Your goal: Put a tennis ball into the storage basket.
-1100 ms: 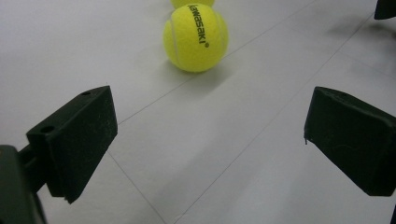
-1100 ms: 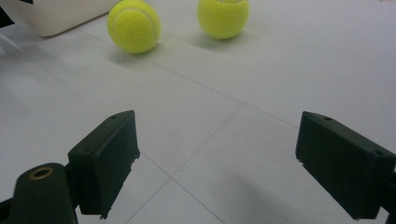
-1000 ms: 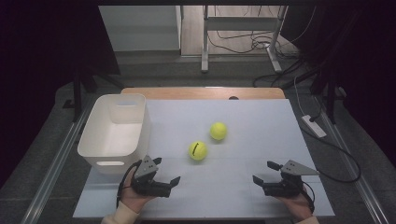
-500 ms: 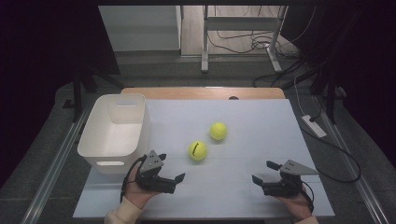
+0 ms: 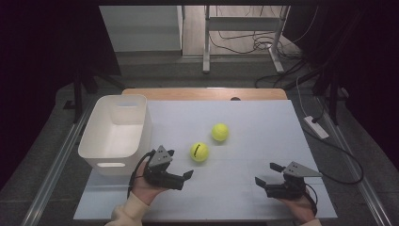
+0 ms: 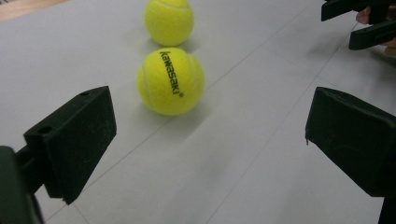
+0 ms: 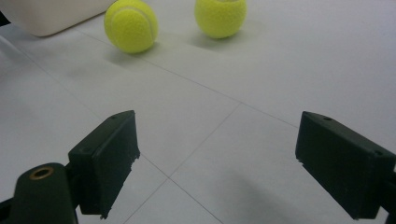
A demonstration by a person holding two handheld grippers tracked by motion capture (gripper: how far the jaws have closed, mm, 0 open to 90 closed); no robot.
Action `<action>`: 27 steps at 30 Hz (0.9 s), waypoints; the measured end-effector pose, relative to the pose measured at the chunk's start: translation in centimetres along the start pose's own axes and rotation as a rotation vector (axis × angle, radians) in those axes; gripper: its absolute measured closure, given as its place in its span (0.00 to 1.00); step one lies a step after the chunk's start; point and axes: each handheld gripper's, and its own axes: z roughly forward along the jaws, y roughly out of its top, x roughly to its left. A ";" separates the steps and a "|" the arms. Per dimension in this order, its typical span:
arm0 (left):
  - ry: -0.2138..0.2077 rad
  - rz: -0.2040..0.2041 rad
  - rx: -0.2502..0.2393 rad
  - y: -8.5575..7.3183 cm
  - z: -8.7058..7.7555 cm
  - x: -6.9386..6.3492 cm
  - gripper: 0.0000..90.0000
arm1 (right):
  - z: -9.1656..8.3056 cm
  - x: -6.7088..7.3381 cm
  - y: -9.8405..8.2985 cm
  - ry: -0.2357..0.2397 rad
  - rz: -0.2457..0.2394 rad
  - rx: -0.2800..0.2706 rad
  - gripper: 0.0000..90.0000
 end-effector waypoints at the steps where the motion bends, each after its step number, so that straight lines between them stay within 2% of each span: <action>1: 0.000 0.000 0.000 0.0 0.0 0.0 0.03 | 0.0 0.0 0.0 0.000 -0.001 0.001 0.14; 27: -0.018 0.020 0.045 2.6 1.8 -0.2 0.02 | 0.1 0.0 0.0 -0.003 -0.008 0.009 0.14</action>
